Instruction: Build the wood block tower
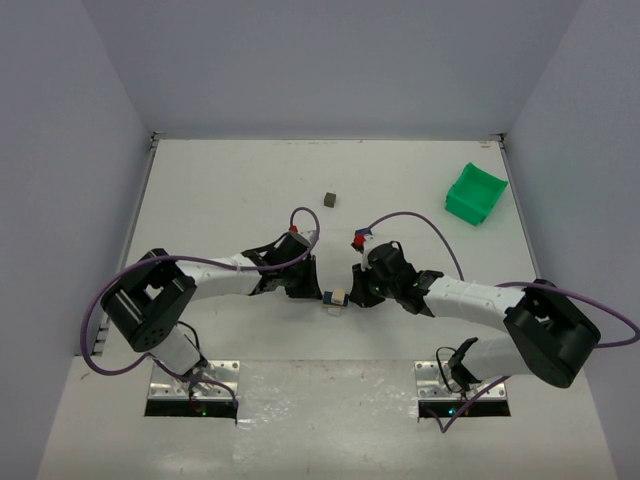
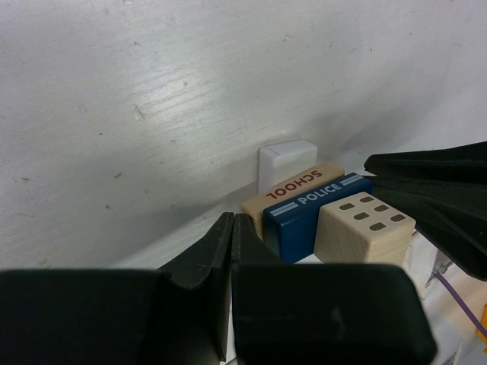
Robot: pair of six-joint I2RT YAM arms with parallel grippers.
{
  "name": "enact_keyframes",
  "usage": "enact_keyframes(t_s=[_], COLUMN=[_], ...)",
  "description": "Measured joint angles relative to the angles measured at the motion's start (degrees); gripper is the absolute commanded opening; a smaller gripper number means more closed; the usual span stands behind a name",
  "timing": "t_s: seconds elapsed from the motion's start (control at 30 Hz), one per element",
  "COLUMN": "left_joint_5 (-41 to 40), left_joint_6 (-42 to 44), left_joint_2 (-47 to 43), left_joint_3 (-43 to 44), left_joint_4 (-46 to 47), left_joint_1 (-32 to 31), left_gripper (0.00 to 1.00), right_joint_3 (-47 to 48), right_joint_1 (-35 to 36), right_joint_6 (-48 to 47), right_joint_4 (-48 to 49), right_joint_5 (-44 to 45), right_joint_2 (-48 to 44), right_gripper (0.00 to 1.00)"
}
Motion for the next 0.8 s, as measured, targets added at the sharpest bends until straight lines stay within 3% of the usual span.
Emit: enact_keyframes(t_s=[0.8], left_joint_5=[-0.5], left_joint_6=[0.1], left_joint_2=[0.0], left_joint_3=[0.7], left_joint_4=[-0.3], left_joint_1=[-0.7], left_gripper=[0.0], right_joint_3=[0.3], right_joint_1=[0.3], right_joint_6=[-0.4], right_joint_4=[-0.4], right_joint_5=[0.5], right_joint_2=[0.8], right_gripper=[0.15])
